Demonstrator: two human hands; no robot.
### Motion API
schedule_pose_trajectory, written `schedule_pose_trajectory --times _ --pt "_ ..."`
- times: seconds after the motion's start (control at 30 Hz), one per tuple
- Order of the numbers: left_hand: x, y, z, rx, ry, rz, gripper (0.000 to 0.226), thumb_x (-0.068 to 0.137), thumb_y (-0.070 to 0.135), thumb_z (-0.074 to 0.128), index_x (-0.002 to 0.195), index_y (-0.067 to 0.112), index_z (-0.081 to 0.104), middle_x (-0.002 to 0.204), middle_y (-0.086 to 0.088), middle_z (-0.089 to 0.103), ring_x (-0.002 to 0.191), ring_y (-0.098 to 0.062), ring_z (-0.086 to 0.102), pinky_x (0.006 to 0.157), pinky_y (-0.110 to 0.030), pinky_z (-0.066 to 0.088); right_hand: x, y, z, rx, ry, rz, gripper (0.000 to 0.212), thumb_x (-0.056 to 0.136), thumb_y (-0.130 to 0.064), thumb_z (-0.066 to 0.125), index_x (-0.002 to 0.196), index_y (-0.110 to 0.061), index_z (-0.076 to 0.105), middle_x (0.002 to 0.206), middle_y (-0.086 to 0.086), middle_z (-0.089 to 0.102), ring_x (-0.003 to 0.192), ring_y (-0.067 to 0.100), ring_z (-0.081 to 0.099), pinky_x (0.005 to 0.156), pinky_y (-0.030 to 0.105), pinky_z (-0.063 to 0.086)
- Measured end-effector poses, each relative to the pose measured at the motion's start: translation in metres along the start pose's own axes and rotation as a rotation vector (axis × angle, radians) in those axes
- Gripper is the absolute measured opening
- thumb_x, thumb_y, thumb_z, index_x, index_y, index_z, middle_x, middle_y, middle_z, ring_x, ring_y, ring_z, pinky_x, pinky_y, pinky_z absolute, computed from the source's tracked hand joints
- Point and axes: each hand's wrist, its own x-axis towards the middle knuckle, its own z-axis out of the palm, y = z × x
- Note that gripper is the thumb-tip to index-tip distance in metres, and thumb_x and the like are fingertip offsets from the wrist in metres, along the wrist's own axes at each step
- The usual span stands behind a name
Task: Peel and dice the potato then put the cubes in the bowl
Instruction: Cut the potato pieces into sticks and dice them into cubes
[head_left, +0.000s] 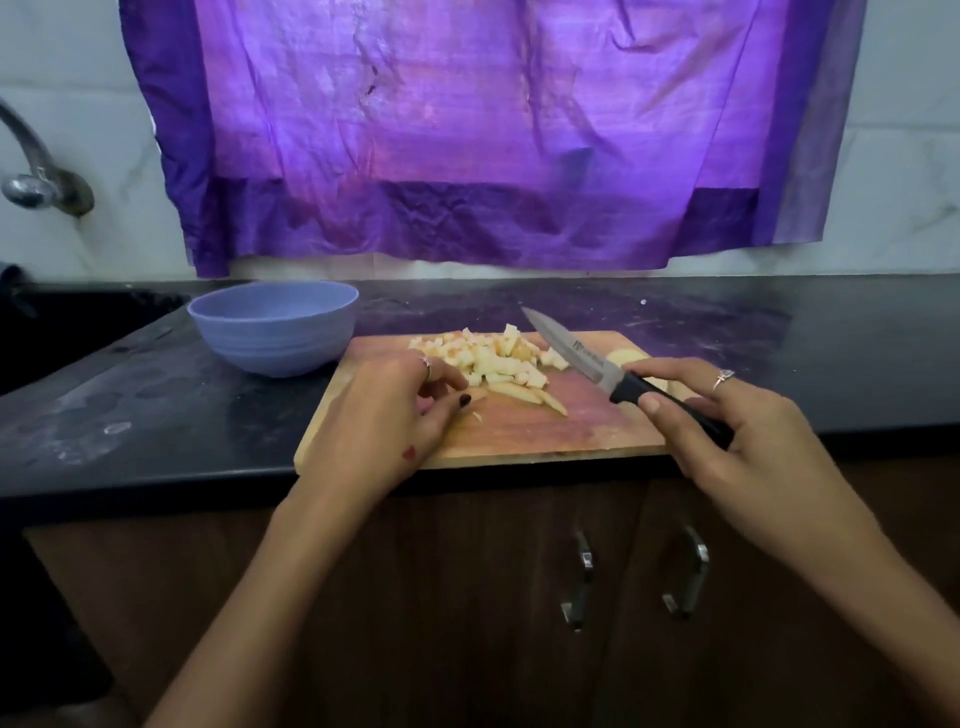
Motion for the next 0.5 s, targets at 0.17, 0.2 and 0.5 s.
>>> schedule_pose_trajectory --times 0.17,0.2,0.5 --pt "-0.002 -0.001 0.002 0.046 0.031 0.016 0.022 0.090 0.035 0.063 0.107 0.025 0.071 0.092 0.007 0.067 0.076 -0.001 0.054 0.066 -0.020 0.041 -0.014 -0.011 0.030 -0.112 -0.074 0.041 0.045 0.084 -0.055 0.046 0.112 -0.027 0.067 0.099 -0.007 0.068 0.085 0.016 0.063 0.077 0.042 0.053" --pt "-0.003 -0.002 0.002 0.062 0.041 0.023 0.021 0.090 0.036 0.063 0.106 0.025 0.072 0.091 0.007 0.066 0.075 -0.002 0.054 0.063 -0.020 0.039 -0.017 -0.014 0.036 -0.136 -0.101 0.051 0.049 0.083 -0.058 0.042 0.110 -0.025 0.065 0.095 -0.006 0.068 0.081 0.015 0.062 0.075 0.044 0.052" --pt "-0.004 -0.008 0.004 0.069 0.148 0.029 0.023 0.088 0.037 0.064 0.097 0.020 0.075 0.086 0.001 0.070 0.080 -0.012 0.060 0.073 -0.026 0.047 -0.003 -0.029 0.047 -0.182 -0.082 0.047 0.032 0.089 -0.043 0.049 0.112 -0.028 0.065 0.095 0.000 0.064 0.081 0.013 0.057 0.074 0.039 0.051"
